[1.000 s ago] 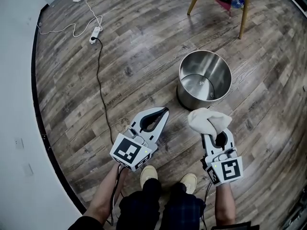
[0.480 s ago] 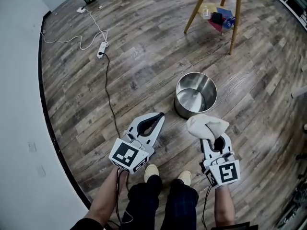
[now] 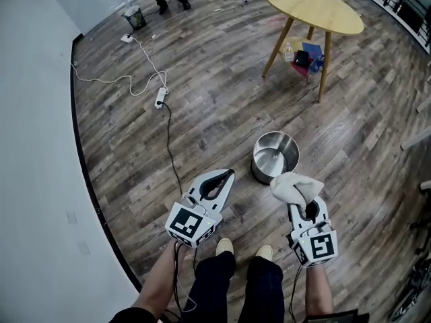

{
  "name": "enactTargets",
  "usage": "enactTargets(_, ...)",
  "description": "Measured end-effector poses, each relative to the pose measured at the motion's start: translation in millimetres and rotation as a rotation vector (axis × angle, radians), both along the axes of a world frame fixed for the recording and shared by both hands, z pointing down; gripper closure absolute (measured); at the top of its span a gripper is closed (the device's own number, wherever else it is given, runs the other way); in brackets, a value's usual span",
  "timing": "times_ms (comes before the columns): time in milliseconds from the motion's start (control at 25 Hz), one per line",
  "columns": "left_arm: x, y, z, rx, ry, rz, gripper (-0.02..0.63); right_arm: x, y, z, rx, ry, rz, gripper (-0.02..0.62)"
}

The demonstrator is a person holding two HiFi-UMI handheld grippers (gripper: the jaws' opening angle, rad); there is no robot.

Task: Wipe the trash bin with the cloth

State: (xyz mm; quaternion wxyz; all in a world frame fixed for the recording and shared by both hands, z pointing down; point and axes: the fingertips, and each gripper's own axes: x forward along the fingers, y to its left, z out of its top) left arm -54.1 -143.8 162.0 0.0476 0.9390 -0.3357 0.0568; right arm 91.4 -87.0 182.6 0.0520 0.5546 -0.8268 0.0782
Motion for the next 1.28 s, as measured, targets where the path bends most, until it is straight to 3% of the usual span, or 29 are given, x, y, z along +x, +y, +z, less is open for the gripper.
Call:
enactTargets(600,3,18,-127,0.016,0.019,0.0,0.606,7,11,-139,0.039,0.02,0.017,0.512)
enactTargets(1280,-20,50,-255,0.023,0.054,-0.024,0.606,-26,30,-268,0.046,-0.006,-0.019,0.512)
